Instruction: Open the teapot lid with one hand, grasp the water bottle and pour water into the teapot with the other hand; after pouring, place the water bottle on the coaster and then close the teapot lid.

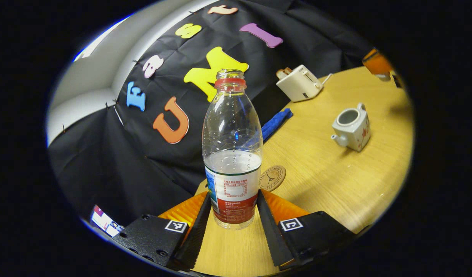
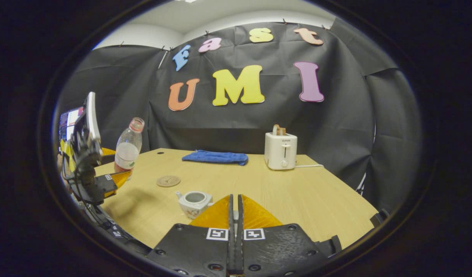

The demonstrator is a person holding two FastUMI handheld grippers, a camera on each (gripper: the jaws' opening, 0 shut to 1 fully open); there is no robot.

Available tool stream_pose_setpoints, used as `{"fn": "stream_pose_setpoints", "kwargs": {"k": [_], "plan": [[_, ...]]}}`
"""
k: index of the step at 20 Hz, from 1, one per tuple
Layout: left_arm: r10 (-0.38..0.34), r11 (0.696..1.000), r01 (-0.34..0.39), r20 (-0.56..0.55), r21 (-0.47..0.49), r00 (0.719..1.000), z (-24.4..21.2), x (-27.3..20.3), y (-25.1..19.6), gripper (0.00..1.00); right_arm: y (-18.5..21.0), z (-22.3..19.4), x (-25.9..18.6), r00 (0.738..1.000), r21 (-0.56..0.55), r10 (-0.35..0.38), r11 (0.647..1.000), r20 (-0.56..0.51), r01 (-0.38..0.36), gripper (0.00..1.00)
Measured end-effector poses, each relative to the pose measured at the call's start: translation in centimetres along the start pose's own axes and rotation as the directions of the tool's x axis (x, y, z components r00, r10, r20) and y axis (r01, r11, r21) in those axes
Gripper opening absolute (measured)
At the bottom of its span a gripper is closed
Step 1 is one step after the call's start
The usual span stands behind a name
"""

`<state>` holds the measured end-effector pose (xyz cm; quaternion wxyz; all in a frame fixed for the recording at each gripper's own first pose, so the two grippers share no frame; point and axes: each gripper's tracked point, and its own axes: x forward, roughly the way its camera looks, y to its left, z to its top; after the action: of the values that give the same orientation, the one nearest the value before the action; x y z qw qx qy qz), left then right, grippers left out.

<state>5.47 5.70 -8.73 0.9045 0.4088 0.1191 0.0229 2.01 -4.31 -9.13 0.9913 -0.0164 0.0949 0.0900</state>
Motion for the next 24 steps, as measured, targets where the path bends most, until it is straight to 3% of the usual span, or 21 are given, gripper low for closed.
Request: {"fn": "stream_pose_setpoints", "kwargs": {"k": [4,7,9,10,11,12,13,14,15,19,20,24], "plan": [[0.002,0.963,-0.002,0.0,0.271,1.0,0.4,0.1,-1.0,0.72,-0.8,-1.0,-0.2,1.0,0.014,-0.001,1.0,-0.013,0.001,0.0],[-0.016,0.928,0.014,0.001,0.373,1.0,0.4,-0.3,-1.9,0.76,-1.4,-1.3,-0.3,1.0,0.018,-0.005,1.0,-0.015,0.005,0.0],[-0.024,0.898,0.021,0.0,0.44,1.0,0.5,-0.2,-2.3,0.72,-1.9,-1.4,-0.3,1.0,0.019,-0.009,1.0,-0.016,0.01,0.0],[-0.031,0.879,0.029,-0.003,0.476,1.0,0.7,-0.2,-2.6,0.76,-2.1,-1.4,-0.4,1.0,0.02,-0.01,1.0,-0.016,0.01,0.0],[-0.038,0.861,0.035,-0.004,0.507,0.999,0.7,-0.1,-2.8,0.72,-2.2,-1.5,-0.4,1.0,0.022,-0.01,1.0,-0.016,0.011,0.0],[-0.039,0.845,0.036,-0.006,0.534,0.999,0.8,-0.2,-2.9,0.76,-2.3,-1.7,-0.5,1.0,0.026,-0.009,1.0,-0.016,0.01,0.0],[-0.043,0.829,0.037,-0.003,0.559,0.999,1.0,-0.2,-2.9,0.72,-2.4,-1.8,-0.5,1.0,0.027,-0.008,1.0,-0.018,0.008,0.0],[-0.045,0.814,0.037,-0.001,0.58,0.999,1.1,-0.2,-3.0,0.77,-2.4,-2.0,-0.5,1.0,0.029,-0.007,1.0,-0.018,0.008,0.0],[-0.048,0.8,0.037,0.002,0.599,0.999,1.3,-0.1,-3.0,0.72,-2.5,-2.1,-0.6,1.0,0.032,-0.006,0.999,-0.02,0.007,0.0],[-0.041,0.741,0.021,0.015,0.671,0.999,1.9,-0.7,-3.0,0.76,-3.0,-2.3,-0.7,1.0,0.036,-0.007,0.999,-0.024,0.007,0.0],[-0.04,0.73,0.017,0.018,0.683,0.999,1.9,-0.7,-3.1,0.72,-3.2,-2.4,-0.8,1.0,0.036,-0.007,0.999,-0.024,0.007,0.0],[-0.034,0.685,0.014,0.013,0.728,0.999,2.2,-0.8,-3.0,0.72,-3.8,-2.4,-1.0,1.0,0.049,-0.007,0.999,-0.02,0.008,0.0]]}}
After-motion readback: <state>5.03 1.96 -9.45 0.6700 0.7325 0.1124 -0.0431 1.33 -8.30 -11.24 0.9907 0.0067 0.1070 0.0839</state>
